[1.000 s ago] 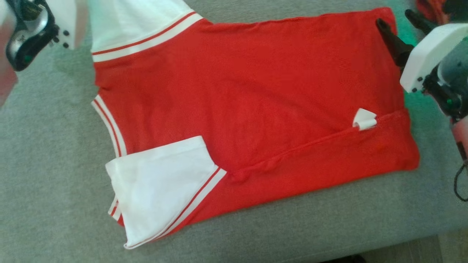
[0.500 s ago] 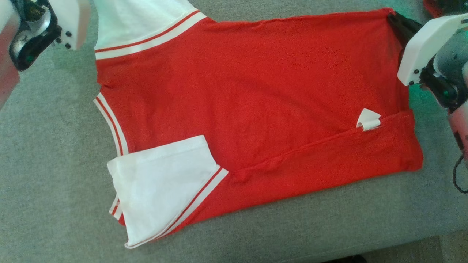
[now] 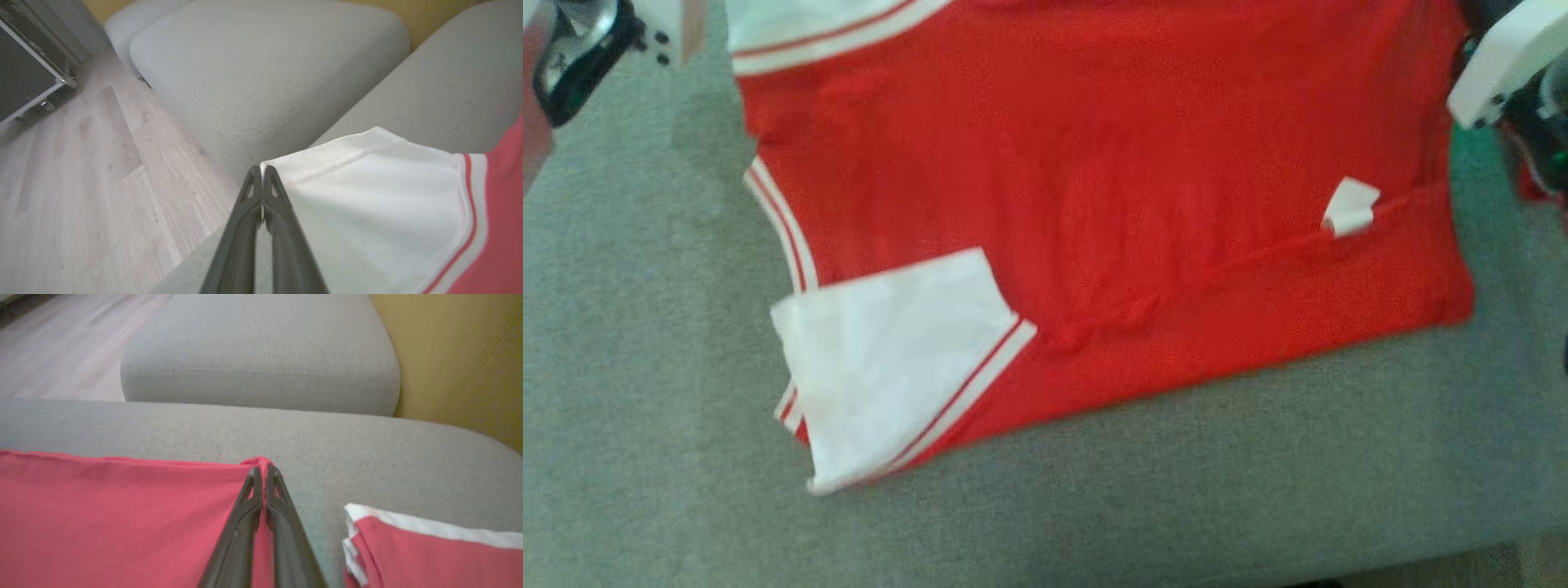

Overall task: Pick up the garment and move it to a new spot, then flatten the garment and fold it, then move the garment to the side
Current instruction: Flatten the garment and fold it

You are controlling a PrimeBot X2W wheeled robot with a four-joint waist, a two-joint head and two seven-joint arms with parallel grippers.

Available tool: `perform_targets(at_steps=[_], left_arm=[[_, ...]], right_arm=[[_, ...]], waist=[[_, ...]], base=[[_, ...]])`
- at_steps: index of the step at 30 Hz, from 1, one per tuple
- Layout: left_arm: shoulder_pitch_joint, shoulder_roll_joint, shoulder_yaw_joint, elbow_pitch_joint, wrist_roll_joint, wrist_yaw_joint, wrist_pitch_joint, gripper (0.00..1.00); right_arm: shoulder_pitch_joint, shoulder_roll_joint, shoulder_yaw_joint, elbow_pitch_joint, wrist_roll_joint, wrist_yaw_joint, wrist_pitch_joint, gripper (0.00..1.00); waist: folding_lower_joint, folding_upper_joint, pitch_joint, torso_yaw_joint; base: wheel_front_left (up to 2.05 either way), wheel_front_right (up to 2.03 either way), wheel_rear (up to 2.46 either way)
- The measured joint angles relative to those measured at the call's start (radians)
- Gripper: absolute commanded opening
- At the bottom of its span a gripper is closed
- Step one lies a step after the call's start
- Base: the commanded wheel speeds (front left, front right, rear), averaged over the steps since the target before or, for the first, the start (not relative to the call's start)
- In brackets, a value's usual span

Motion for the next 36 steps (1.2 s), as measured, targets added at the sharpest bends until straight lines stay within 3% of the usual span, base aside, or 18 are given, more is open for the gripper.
perform_targets(at_steps=[9, 21, 36], left_arm=[[0.032, -0.041, -0.002, 0.009, -0.03, 0.0, -0.106, 0.0], [0.268, 0.002, -0.013, -0.114, -0.101, 0.006, -0.221, 0.0], [0.595, 0.106, -0.031, -0.46, -0.096, 0.174, -0.261, 0.0]], right_arm=[[-0.005, -0.037, 0.007, 0.009, 0.003, 0.0, -0.049, 0.0], [0.208, -0.062, -0.039, -0.008, 0.027, 0.0, -0.105, 0.0], [0.504, -0.063, -0.179, -0.114, -0.019, 0.0, -0.132, 0.0]], waist=[[-0.0001, 0.0, -0.055, 0.049], [-0.0003, 0.0, -0.17, 0.12], [-0.0001, 0.0, -0.243, 0.162]], base=[[0.0, 0.0, 0.0], [0.0, 0.0, 0.0], [0.0, 0.0, 0.0]])
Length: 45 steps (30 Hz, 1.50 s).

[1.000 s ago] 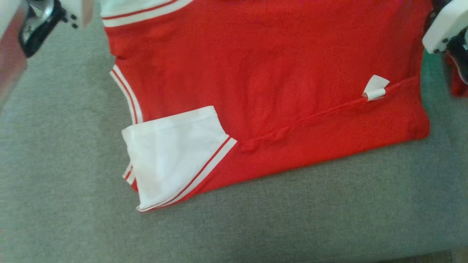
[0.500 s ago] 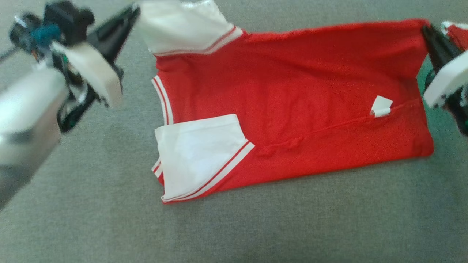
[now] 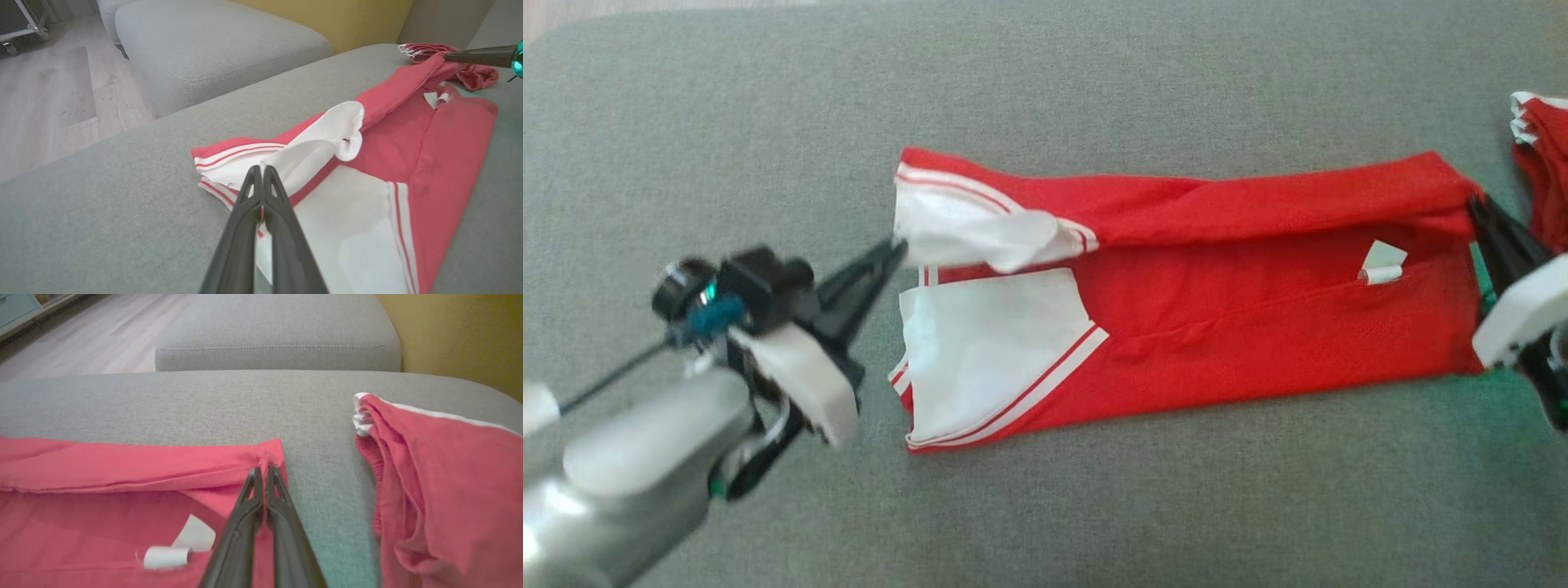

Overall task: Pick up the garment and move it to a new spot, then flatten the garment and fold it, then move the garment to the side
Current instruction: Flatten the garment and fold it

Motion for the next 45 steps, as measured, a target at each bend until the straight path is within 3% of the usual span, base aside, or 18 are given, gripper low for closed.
perform_targets(at_steps=[8, 9, 13, 19, 27, 28, 29, 31, 32, 37, 45], left_arm=[[0.099, 0.078, 0.0, -0.181, 0.01, 0.103, 0.011, 0.0], [0.116, 0.102, 0.0, -0.221, 0.01, 0.132, 0.019, 0.0], [0.153, 0.119, 0.0, -0.29, 0.009, 0.162, 0.034, 0.0], [0.214, 0.117, 0.0, -0.327, -0.003, 0.195, 0.013, 0.0], [0.267, 0.074, 0.002, -0.302, -0.03, 0.197, -0.032, 0.0], [0.277, 0.066, 0.004, -0.295, -0.036, 0.197, -0.042, 0.0], [0.286, 0.057, 0.007, -0.282, -0.038, 0.197, -0.05, 0.0], [0.308, 0.037, 0.026, -0.255, -0.038, 0.203, -0.067, 0.53], [0.319, 0.025, 0.037, -0.241, -0.038, 0.207, -0.073, 1.0], [0.391, -0.064, 0.153, -0.186, 0.005, 0.27, -0.089, 1.0], [0.646, -0.244, 0.474, -0.179, 0.263, 0.374, -0.09, 1.0]], right_arm=[[0.144, 0.034, -0.126, -0.107, -0.06, 0.0, 0.018, 0.0], [0.174, 0.041, -0.157, -0.137, -0.077, 0.0, 0.033, 0.0], [0.227, 0.057, -0.213, -0.186, -0.097, 0.0, 0.066, 0.0], [0.281, 0.085, -0.278, -0.238, -0.144, 0.0, 0.1, 0.0], [0.345, 0.138, -0.33, -0.263, -0.2, 0.0, 0.124, 0.0], [0.349, 0.148, -0.335, -0.262, -0.203, 0.0, 0.123, 0.4], [0.351, 0.16, -0.339, -0.262, -0.206, 0.0, 0.122, 0.99], [0.352, 0.181, -0.347, -0.257, -0.22, 0.0, 0.111, 1.0], [0.353, 0.193, -0.356, -0.253, -0.224, 0.0, 0.104, 1.0], [0.388, 0.242, -0.4, -0.24, -0.248, 0.0, 0.06, 1.0], [0.47, 0.336, -0.494, -0.237, -0.223, 0.0, 0.014, 1.0]], waist=[[0.0001, 0.0, -0.005, -0.004], [0.0, 0.0, -0.005, -0.003], [0.0, 0.0, -0.002, 0.003], [0.0001, 0.0, 0.007, 0.009], [0.0001, 0.0, -0.008, 0.016], [0.0001, 0.0, -0.012, 0.016], [0.0001, 0.0, -0.016, 0.015], [0.0001, 0.0, -0.025, 0.014], [0.0001, 0.0, -0.03, 0.013], [0.0001, 0.0, -0.064, 0.011], [-0.0001, 0.0, -0.134, 0.038]], base=[[0.0, 0.0, 0.0], [0.0, 0.0, 0.0], [0.0, 0.0, 0.0], [0.0, 0.0, 0.0], [0.0, 0.0, 0.0], [0.0, 0.0, 0.0], [0.0, 0.0, 0.0], [0.0, 0.0, 0.0], [0.0, 0.0, 0.0], [0.0, 0.0, 0.0], [0.0, 0.0, 0.0]])
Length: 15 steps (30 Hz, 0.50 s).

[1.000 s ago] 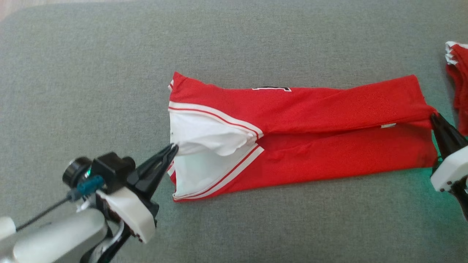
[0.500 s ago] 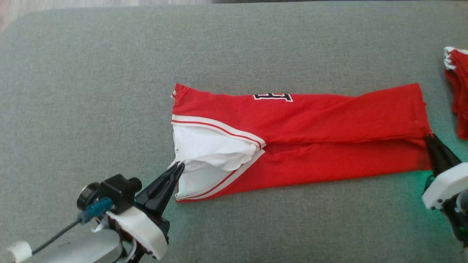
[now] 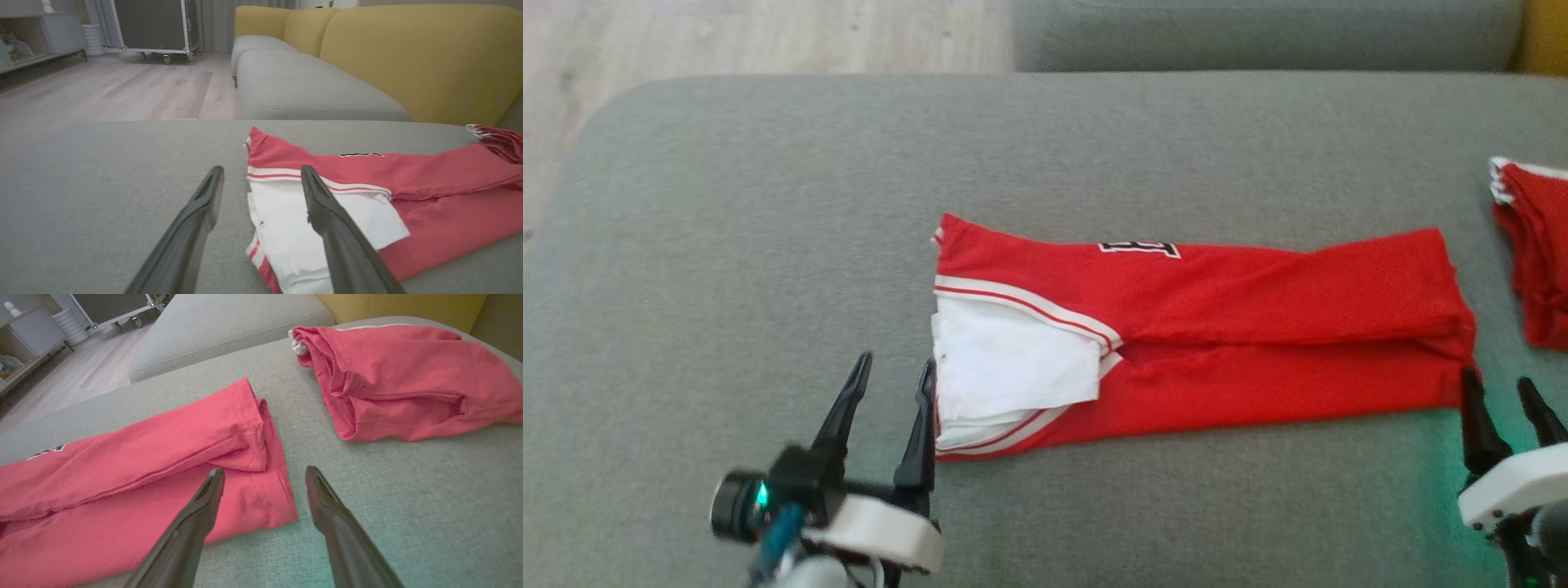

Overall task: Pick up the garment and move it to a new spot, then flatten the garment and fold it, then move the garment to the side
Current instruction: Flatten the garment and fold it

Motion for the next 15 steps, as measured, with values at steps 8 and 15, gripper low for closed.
perform_targets(at_steps=[8, 15], left_arm=[[0.17, -0.132, 0.169, -0.032, 0.242, 0.008, -0.003, 1.0], [0.223, -0.213, 0.204, -0.023, 0.37, -0.055, -0.003, 1.0]], right_arm=[[-0.04, 0.04, -0.152, 0.077, -0.017, 0.0, -0.002, 1.0], [-0.132, 0.041, -0.277, 0.231, -0.132, 0.0, 0.038, 1.0]], waist=[[0.0, 0.0, -0.032, 0.084], [0.0001, 0.0, -0.039, 0.157]], base=[[0.0, 0.0, 0.0], [0.0, 0.0, 0.0]])
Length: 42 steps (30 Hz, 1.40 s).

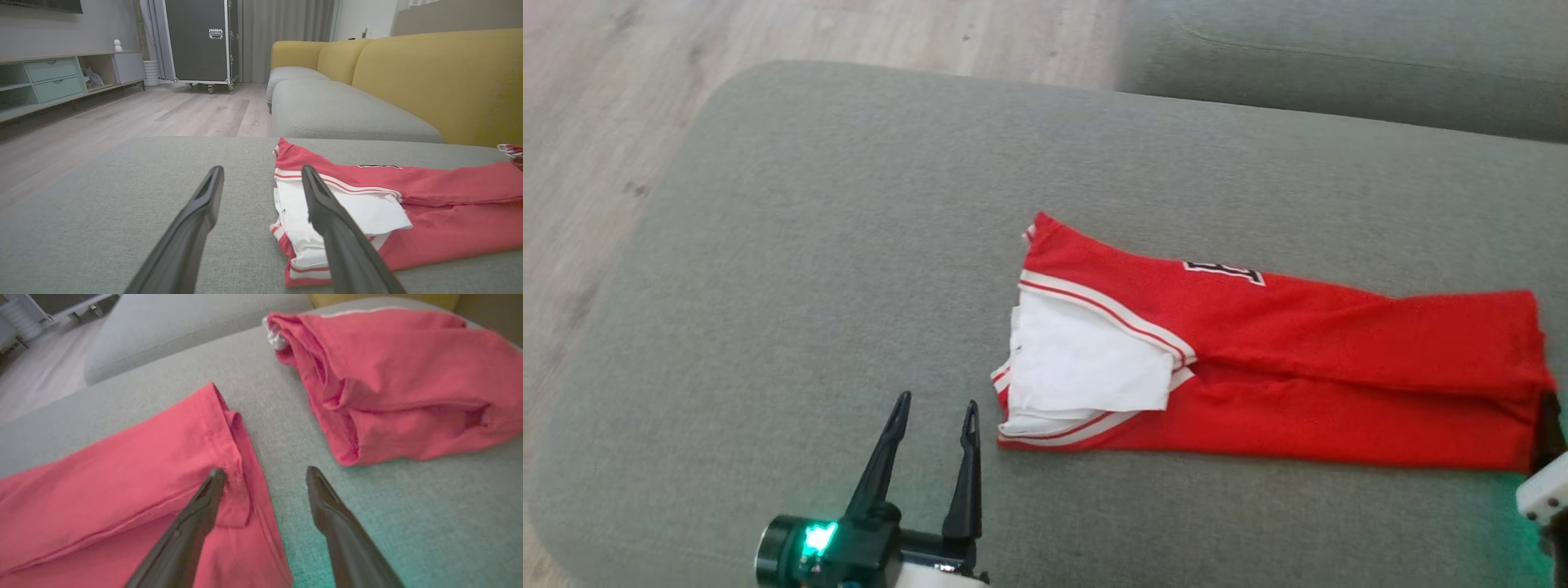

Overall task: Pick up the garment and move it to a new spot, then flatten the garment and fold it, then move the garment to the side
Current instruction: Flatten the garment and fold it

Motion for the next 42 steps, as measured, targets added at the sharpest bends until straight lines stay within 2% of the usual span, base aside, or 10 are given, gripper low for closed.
perform_targets(at_steps=[4, 5, 6, 7, 8, 11, 23, 29, 36, 42], left_arm=[[0.0, -0.026, 0.028, 0.013, 0.043, -0.033, 0.0, 1.0], [0.0, -0.031, 0.036, 0.013, 0.053, -0.037, 0.0, 1.0], [0.0, -0.036, 0.045, 0.013, 0.061, -0.044, 0.0, 1.0], [0.0, -0.036, 0.045, 0.013, 0.061, -0.044, 0.0, 1.0], [0.002, -0.042, 0.057, 0.013, 0.068, -0.046, 0.0, 1.0], [0.019, -0.058, 0.084, 0.013, 0.084, -0.065, 0.0, 1.0], [0.062, -0.089, 0.163, 0.02, 0.137, -0.125, 0.0, 1.0], [0.093, -0.103, 0.194, 0.024, 0.151, -0.157, 0.0, 1.0], [0.099, -0.136, 0.222, 0.007, 0.151, -0.194, 0.0, 1.0], [0.103, -0.153, 0.223, 0.011, 0.167, -0.222, 0.0, 1.0]], right_arm=[[-0.021, 0.0, -0.024, 0.088, -0.031, 0.0, 0.051, 1.0], [-0.024, 0.0, -0.026, 0.098, -0.031, 0.0, 0.057, 0.96], [-0.03, 0.0, -0.029, 0.103, -0.029, 0.0, 0.069, 0.81], [-0.03, 0.0, -0.029, 0.103, -0.029, 0.0, 0.069, 0.81], [-0.04, -0.001, -0.029, 0.111, -0.016, 0.0, 0.085, 0.49], [-0.058, -0.002, 0.001, 0.117, 0.056, 0.0, 0.131, 0.0], [0.01, -0.094, 0.082, 0.05, 0.15, 0.0, 0.104, 0.0], [0.065, -0.149, 0.063, -0.106, 0.241, 0.0, 0.143, 0.0], [0.101, -0.053, 0.128, -0.446, 0.391, 0.0, 0.23, 0.0], [0.099, 0.057, 0.297, -0.59, 0.404, 0.0, 0.293, 0.0]], waist=[[0.0001, 0.0, 0.005, 0.024], [0.0001, 0.0, 0.006, 0.029], [0.0001, 0.0, 0.006, 0.033], [0.0001, 0.0, 0.006, 0.033], [0.0001, 0.0, 0.005, 0.035], [0.0001, 0.0, -0.003, 0.037], [0.0001, 0.0, -0.038, -0.009], [0.0, 0.0, -0.046, -0.045], [0.0002, 0.0, -0.065, -0.064], [0.0, 0.0, -0.075, -0.047]], base=[[0.0, 0.0, 0.0], [0.0, 0.0, 0.0], [0.0, 0.0, 0.0], [0.0, 0.0, 0.0], [0.0, 0.0, 0.0], [0.0, 0.0, 0.0], [0.0, 0.0, 0.0], [0.0, 0.0, 0.0], [0.0, 0.0, 0.0], [0.0, 0.0, 0.0]])
